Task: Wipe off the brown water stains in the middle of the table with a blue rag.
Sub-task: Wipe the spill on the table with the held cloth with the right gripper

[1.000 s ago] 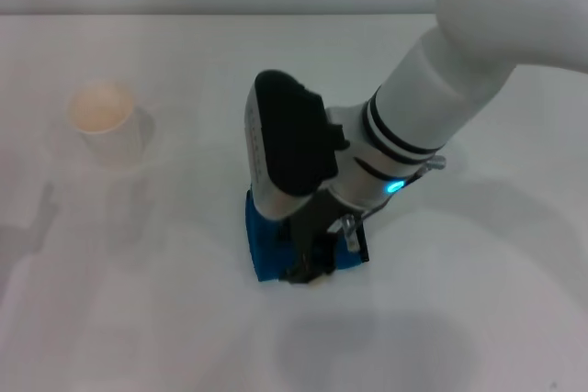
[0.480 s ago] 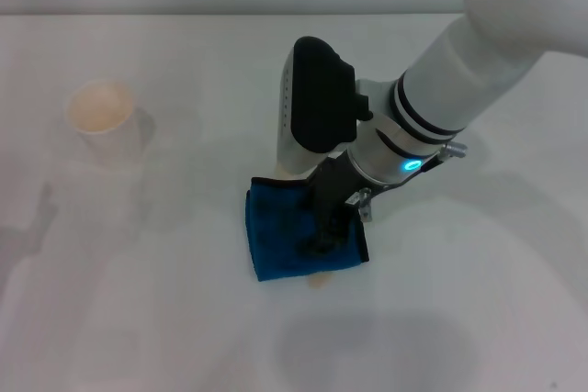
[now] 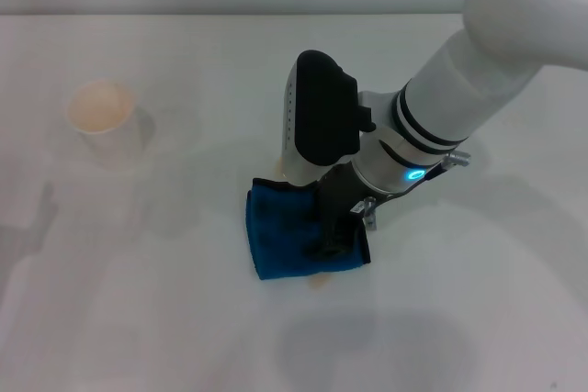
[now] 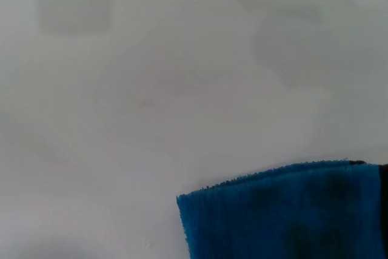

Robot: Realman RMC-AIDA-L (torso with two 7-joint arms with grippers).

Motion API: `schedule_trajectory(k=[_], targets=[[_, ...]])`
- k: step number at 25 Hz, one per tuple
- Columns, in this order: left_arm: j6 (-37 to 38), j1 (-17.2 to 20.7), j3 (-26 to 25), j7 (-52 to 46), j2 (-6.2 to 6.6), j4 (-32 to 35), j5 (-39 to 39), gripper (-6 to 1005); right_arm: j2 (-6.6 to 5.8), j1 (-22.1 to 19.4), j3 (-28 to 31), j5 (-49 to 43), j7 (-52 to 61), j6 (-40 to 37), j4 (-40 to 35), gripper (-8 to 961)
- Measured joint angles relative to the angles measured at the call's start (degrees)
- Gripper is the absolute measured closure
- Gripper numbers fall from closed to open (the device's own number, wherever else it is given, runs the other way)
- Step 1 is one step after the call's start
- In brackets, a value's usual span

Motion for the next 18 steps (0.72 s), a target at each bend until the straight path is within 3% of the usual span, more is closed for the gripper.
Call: schedule_trajectory(k=[9,12,18], targets=[[0.0,0.2,0.0,0.0,0.00,0.0,0.0,137,0.00,0.0,-0.4,0.1,0.0,0.1,-0.1,491],[0.0,0.2,0.0,0.0,0.00,0.0,0.0,137,0.00,0.0,-0.4,0.2,0.0,-0.1,-0.5,690],[0.0,0.0,0.0,0.0,0.00,0.0,0.0,137,0.00,0.4,-3.6,2.2,-0.2,0.0,-1.3,852]])
